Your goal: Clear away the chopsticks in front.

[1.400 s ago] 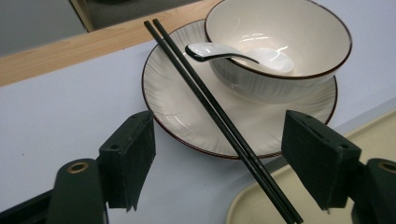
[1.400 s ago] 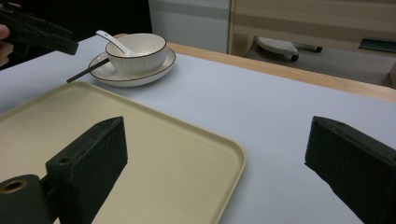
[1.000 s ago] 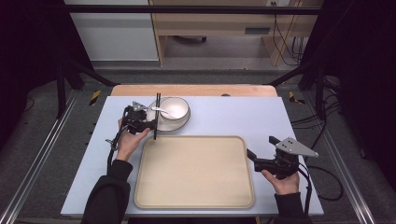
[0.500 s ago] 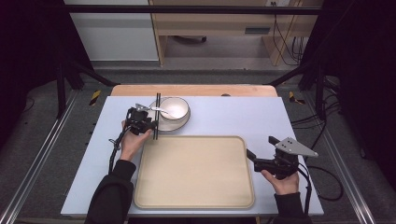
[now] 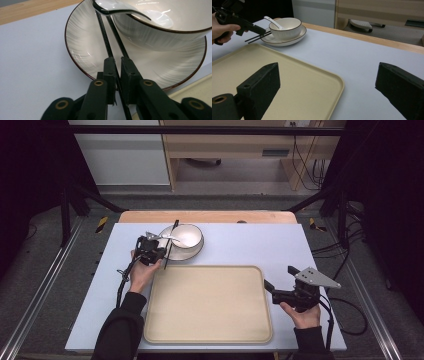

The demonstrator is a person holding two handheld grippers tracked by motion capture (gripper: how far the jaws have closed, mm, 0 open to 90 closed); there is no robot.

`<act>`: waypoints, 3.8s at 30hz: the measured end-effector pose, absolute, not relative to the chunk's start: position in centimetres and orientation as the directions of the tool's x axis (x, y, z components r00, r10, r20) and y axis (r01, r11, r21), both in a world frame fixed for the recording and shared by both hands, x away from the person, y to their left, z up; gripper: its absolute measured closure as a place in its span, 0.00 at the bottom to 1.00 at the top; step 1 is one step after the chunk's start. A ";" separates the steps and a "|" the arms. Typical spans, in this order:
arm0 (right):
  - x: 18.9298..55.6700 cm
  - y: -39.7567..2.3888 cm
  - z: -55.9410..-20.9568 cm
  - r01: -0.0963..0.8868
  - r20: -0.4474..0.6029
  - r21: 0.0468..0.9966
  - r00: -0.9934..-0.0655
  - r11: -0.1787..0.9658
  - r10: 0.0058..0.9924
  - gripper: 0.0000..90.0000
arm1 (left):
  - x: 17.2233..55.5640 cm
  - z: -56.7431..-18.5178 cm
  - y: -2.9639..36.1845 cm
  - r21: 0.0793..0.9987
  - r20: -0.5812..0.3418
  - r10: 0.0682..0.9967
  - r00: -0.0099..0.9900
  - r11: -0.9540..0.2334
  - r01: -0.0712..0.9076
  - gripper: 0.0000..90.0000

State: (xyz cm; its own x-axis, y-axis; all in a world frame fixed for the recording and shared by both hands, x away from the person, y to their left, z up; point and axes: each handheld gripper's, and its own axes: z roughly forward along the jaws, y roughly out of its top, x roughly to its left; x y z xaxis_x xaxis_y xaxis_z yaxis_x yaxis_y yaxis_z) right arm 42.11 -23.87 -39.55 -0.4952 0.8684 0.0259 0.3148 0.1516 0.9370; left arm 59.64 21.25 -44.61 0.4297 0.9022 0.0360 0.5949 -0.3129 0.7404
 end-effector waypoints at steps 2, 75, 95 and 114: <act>42.1 -23.8 -39.6 0.314 0.024 0.937 -0.496 0.153 0.868 0.06 | 59.8 -44.6 21.3 0.743 0.027 0.904 0.426 -0.304 0.597 0.85; 41.4 -23.8 -39.2 0.305 0.021 0.940 -0.496 0.151 0.868 0.07 | 44.9 -39.3 24.4 0.894 -0.037 0.985 0.171 -0.043 0.445 0.95; 41.3 -23.6 -39.2 0.307 0.028 0.940 -0.504 0.149 0.863 0.07 | 37.8 -42.5 21.0 0.923 -0.115 0.980 0.160 0.046 0.382 0.95; 41.4 -23.3 -39.5 0.314 0.025 0.936 -0.507 0.158 0.862 0.06 | 35.7 -47.1 19.1 0.903 -0.131 0.983 0.127 0.065 0.426 0.95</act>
